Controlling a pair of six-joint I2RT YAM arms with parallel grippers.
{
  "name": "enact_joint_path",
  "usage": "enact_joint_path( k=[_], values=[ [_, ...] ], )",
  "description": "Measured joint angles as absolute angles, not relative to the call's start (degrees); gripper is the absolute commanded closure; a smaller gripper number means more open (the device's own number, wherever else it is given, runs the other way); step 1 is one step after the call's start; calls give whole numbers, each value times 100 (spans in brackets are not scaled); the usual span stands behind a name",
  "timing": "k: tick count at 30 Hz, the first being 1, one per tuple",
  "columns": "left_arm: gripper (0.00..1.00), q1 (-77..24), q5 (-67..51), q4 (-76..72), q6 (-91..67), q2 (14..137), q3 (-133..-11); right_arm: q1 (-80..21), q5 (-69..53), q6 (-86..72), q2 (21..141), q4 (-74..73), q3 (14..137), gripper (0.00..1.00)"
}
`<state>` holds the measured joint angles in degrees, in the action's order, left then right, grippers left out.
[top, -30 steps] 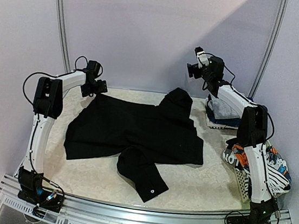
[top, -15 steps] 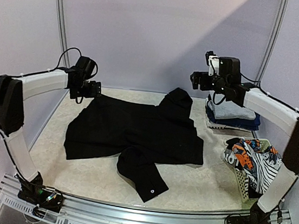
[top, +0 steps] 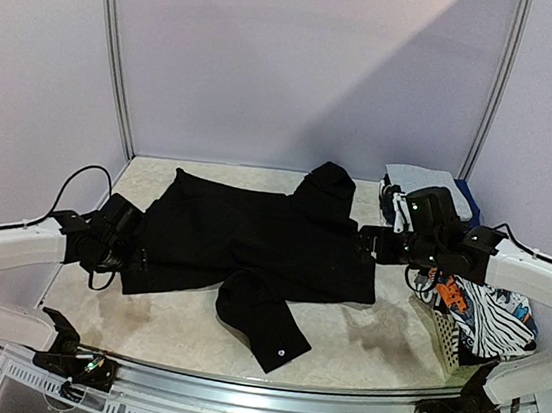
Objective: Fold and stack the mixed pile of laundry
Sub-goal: Pick up the crumpled shirt from the center of the board.
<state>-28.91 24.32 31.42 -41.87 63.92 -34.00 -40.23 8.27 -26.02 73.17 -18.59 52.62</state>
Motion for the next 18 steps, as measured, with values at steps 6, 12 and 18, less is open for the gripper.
enact_joint_path(
  k=[6,12,18],
  values=[
    [39,-2926,2517,3299,-4637,6261,-2971,-4025,969,-2943,7046,-2067,4984,1],
    [53,-2965,2425,3256,-4768,6847,-2947,-4025,1037,-3076,7032,-2056,4945,1],
    [57,-3046,2270,3096,-4829,7293,-2904,-4025,1044,-3127,7063,-2058,4847,1]
  ],
)
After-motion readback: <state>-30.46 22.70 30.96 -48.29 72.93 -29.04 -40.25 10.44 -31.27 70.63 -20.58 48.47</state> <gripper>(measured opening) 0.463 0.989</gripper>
